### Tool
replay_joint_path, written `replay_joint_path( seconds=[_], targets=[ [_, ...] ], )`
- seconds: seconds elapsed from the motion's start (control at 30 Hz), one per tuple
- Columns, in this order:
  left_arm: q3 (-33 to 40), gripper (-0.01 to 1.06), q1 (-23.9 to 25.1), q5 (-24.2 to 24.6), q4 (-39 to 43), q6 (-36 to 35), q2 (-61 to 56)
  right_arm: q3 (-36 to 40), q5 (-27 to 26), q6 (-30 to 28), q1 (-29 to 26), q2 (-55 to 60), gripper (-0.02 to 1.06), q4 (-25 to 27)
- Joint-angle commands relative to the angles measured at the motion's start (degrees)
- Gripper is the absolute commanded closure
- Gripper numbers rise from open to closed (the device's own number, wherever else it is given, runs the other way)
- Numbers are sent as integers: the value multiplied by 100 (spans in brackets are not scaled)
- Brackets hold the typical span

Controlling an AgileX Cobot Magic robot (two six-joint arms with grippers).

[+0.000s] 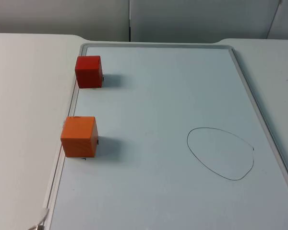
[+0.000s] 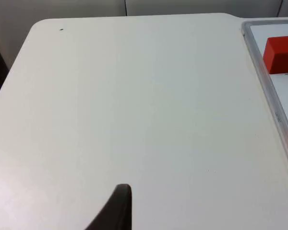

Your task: Pick up one cube with the left hand and another cube with the right hand. First place the cube in the right hand at the target position, then stack the cube in the left hand on top.

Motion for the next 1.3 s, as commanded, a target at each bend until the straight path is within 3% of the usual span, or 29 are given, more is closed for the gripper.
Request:
replay_joint_path(
  seconds=[0.0,0.27,0.43,0.5,0.6,0.7,0.9,1.13,1.27],
  targets=[
    [-20,0,7,-57,-68,23,-21,46,-49,0,-43,-28,1,16],
    [-893,0,7,-1124,-384,272,341,46,-49,0,-43,-28,1,16],
    [-1784,0,7,-2505,-548,272,1545,46,-49,0,-43,-28,1,16],
    [-1955,0,7,-2789,-629,310,1772,46,-49,0,-43,-28,1,16],
    [-2616,0,7,-3465,-1294,1232,2671,46,-49,0,-43,-28,1,16],
    [-3011,0,7,-3574,-1728,1757,3260,46,-49,0,-43,-28,1,16],
    [-4037,0,7,-3225,-2544,1758,4841,46,-49,0,-43,-28,1,16],
    [-5176,1,-114,-2454,-2883,1772,7099,46,-49,0,-43,-28,1,16],
    [-5544,1,-408,-2390,-2656,1687,8147,46,-49,0,-43,-28,1,16]
  ],
)
